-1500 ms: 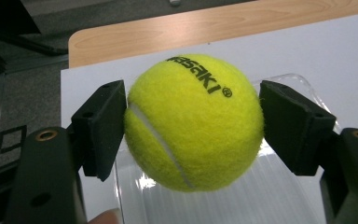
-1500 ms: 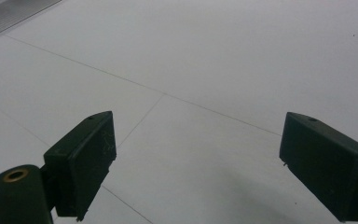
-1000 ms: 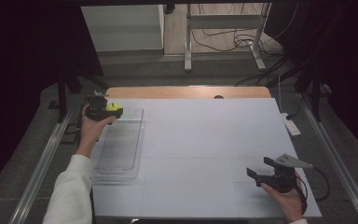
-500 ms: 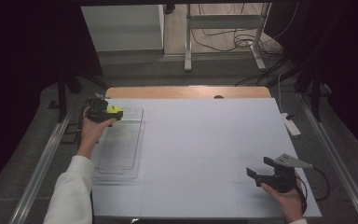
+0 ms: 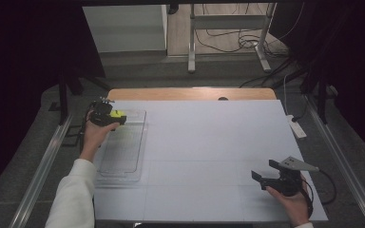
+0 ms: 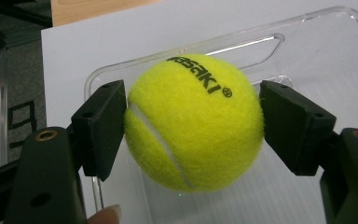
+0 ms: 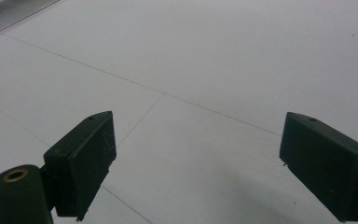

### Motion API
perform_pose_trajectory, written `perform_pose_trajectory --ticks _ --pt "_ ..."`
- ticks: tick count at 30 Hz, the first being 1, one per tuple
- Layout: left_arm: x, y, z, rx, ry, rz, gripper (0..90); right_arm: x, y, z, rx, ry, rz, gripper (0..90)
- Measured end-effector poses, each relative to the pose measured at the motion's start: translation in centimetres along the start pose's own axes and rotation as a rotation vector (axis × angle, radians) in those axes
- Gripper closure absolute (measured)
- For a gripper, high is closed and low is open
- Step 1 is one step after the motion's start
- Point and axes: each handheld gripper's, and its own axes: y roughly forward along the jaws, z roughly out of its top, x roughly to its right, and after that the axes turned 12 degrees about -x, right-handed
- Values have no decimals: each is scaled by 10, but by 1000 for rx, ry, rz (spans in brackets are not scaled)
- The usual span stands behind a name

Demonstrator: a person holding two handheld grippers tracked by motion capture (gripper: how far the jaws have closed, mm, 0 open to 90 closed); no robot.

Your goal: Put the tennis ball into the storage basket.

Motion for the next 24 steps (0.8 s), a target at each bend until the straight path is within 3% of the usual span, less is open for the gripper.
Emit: perform_pose_trajectory --ticks 13,24 --pt "4 5 -2 -35 11 -2 270 0 0 0 1 0 0 111" --pt "7 13 0 -93 10 0 269 0 0 0 1 -1 0 111"
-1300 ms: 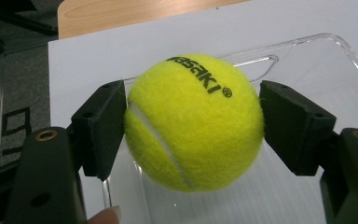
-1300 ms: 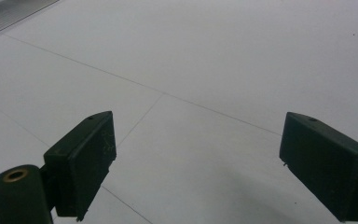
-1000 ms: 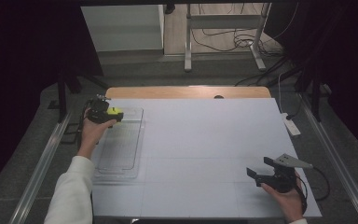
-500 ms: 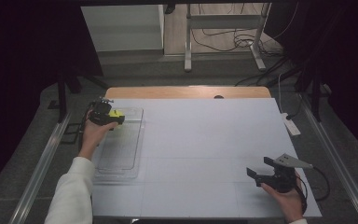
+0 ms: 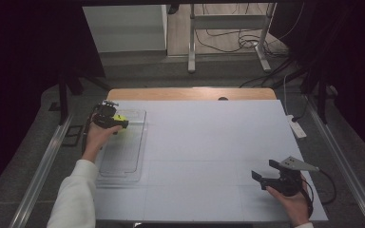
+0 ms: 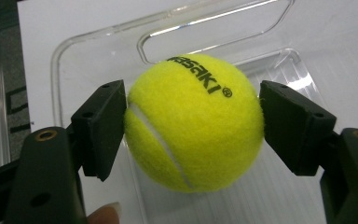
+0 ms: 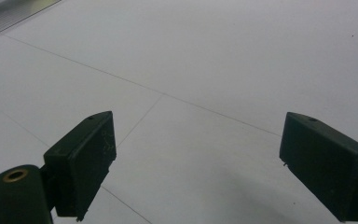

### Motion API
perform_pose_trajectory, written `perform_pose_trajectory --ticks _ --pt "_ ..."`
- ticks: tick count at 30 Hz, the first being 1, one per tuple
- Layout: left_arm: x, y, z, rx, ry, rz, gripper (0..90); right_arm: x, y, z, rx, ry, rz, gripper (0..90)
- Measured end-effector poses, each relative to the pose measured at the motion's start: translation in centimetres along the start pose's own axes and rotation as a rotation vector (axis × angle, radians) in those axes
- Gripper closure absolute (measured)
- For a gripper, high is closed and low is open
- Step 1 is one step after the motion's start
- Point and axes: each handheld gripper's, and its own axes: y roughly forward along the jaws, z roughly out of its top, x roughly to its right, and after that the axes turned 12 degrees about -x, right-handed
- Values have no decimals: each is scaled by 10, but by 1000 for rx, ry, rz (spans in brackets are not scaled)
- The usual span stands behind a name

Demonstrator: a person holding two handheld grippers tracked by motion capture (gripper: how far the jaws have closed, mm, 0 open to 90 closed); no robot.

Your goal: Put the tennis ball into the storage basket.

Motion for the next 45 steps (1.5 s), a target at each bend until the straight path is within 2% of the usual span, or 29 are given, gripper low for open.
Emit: perform_pose_trajectory --ticks 10,21,26,32,39,45 --pt "2 8 2 -54 5 14 267 1 0 0 0 1 0 111" --pt "3 8 3 -54 4 19 259 1 0 0 -3 1 -1 111" --pt "3 6 2 -39 -5 13 205 1 0 0 -2 1 0 110" --pt "3 1 1 -6 -10 -28 131 1 0 0 -1 1 0 111" --pt "3 -9 -2 64 -10 -55 116 0 0 0 -1 1 -1 110" --pt "1 -15 -6 105 -10 -92 114 0 0 0 0 2 -1 110"
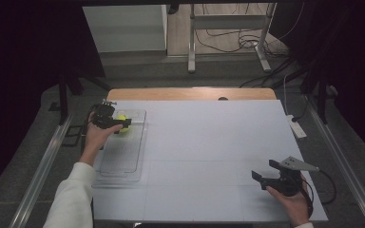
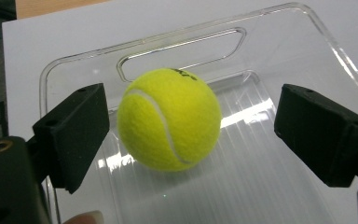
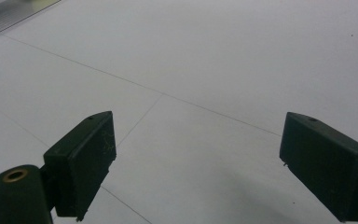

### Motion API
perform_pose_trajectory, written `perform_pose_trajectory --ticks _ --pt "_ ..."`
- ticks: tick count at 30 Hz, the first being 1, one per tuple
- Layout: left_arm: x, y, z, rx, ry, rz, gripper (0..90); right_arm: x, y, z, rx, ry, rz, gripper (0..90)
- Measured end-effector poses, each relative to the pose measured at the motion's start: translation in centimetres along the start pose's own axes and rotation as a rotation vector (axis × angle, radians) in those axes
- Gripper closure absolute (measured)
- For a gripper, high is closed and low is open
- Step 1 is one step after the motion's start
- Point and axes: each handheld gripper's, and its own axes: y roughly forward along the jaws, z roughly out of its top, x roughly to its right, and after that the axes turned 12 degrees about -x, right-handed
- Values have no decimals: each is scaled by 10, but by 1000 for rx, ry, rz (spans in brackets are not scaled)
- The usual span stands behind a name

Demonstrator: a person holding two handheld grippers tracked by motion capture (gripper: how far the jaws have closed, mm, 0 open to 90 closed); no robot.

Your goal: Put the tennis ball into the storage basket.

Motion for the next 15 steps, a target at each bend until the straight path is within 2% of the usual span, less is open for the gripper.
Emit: perform_pose_trajectory --ticks 8,15 --pt "0 -6 -5 37 21 -48 115 0 0 0 0 0 0 110" --pt "6 -12 -11 72 54 -92 117 0 2 1 0 1 8 111"
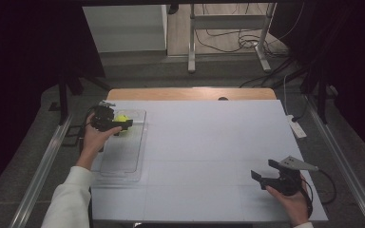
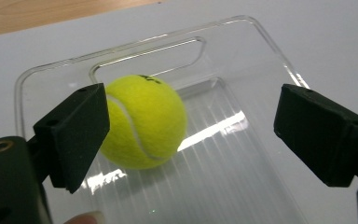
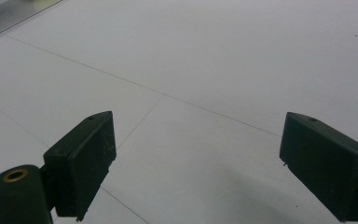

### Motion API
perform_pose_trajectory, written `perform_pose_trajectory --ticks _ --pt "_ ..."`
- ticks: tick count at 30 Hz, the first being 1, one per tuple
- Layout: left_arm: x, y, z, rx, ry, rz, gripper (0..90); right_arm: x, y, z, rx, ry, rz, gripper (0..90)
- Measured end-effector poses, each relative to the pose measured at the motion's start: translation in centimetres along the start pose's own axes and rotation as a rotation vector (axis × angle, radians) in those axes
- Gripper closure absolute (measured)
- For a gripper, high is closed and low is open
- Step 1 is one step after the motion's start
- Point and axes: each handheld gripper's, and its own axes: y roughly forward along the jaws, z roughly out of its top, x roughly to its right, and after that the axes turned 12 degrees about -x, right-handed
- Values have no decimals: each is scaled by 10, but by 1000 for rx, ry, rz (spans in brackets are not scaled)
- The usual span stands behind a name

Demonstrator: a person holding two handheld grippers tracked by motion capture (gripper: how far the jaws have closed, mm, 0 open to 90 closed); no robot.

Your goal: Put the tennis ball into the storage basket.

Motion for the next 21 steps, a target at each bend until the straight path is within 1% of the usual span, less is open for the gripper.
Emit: perform_pose_trajectory --ticks 2,3,5,8,9,10,11,17,19,21 --pt "2 -2 -1 12 13 -8 118 1 0 0 4 0 3 111" --pt "4 -3 -2 19 23 -17 118 1 0 0 5 1 5 111" --pt "6 -6 -4 30 31 -39 119 2 0 1 6 5 7 111" --pt "8 -9 -6 36 43 -48 119 3 0 1 4 7 7 111" --pt "10 -11 -7 44 47 -67 119 4 0 0 7 7 8 111" --pt "10 -11 -7 44 47 -67 119 4 0 0 7 7 8 111" --pt "12 -12 -8 46 51 -77 119 4 0 0 8 7 7 111" --pt "19 -17 -14 58 73 -85 119 4 -1 -1 9 10 9 111" --pt "24 -19 -17 69 72 -102 119 5 -2 -1 12 10 13 111" --pt "26 -19 -18 72 74 -107 120 5 -2 -1 13 11 13 111"
